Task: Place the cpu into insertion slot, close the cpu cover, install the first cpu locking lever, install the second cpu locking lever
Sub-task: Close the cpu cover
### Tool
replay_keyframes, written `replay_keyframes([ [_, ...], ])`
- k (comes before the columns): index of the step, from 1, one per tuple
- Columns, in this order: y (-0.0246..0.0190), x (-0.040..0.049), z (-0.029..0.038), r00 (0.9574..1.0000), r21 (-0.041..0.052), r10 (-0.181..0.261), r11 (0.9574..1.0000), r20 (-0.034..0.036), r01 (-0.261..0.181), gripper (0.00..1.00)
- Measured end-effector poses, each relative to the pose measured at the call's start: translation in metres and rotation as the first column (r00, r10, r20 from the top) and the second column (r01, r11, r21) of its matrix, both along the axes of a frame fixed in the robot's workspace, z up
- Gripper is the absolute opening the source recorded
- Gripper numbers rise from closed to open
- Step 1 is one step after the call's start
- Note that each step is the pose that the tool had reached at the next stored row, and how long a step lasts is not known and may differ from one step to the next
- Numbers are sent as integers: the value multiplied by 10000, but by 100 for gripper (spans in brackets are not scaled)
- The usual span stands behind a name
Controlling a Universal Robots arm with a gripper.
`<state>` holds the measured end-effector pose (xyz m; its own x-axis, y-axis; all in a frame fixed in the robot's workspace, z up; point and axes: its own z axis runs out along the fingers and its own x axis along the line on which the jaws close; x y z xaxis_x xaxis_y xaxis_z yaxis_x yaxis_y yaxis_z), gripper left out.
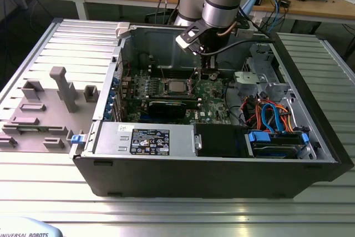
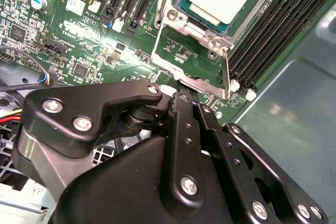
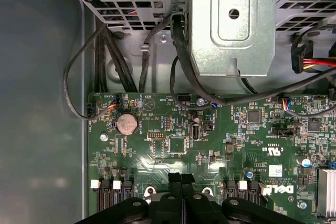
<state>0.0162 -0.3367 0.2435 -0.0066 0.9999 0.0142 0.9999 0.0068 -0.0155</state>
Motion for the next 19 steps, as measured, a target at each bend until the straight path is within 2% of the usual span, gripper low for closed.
replay_keyframes([
  [19, 0, -44, 0, 10000, 0, 0, 10000, 0, 0, 11],
])
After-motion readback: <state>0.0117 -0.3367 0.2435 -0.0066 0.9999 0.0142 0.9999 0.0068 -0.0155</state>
